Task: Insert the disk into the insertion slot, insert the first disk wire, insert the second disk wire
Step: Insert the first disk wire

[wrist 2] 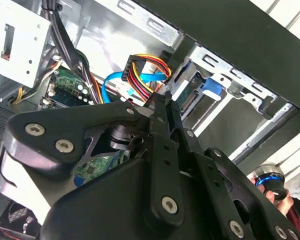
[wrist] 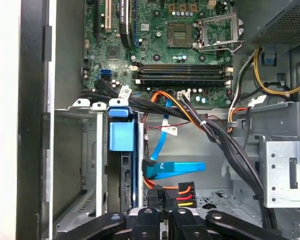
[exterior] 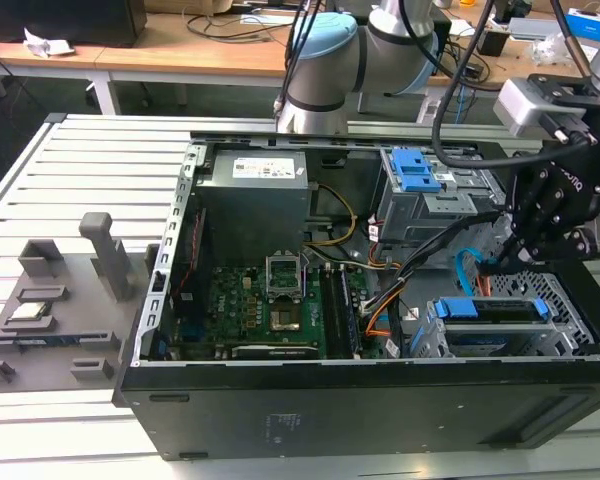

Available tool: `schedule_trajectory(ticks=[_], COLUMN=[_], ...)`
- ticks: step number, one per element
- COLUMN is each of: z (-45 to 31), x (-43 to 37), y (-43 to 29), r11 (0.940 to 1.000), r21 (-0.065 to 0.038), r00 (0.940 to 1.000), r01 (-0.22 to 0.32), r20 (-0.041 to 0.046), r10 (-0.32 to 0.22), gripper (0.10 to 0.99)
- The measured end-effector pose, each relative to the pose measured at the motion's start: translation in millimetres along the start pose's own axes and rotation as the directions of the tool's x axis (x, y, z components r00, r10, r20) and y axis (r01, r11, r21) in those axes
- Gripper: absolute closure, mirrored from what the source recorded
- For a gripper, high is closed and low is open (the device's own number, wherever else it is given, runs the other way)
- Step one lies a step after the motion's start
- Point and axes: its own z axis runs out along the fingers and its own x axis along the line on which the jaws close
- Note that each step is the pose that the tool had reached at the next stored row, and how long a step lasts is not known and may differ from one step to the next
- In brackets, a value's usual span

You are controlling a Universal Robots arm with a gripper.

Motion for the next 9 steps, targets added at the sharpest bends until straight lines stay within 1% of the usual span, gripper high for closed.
schedule_trajectory(ticks=[2, 4, 6, 9], z=[0.2, 0.3, 0.5, 2.0], x=[7.5, 9.9, 13.9, 17.4], y=[-0.1, -0.1, -0.2, -0.6], r11=[1.0, 1.0, 1.0, 1.0], r21=[0.0, 0.0, 0.0, 0.0], r00=[1.0, 1.0, 1.0, 1.0], r01=[0.0, 0.0, 0.0, -0.001], r20=[-0.0011, -0.0025, -0.0061, -0.0076], r10=[0.0, 0.0, 0.0, 0.001], gripper=[0.922, 0.922, 0.922, 0.922])
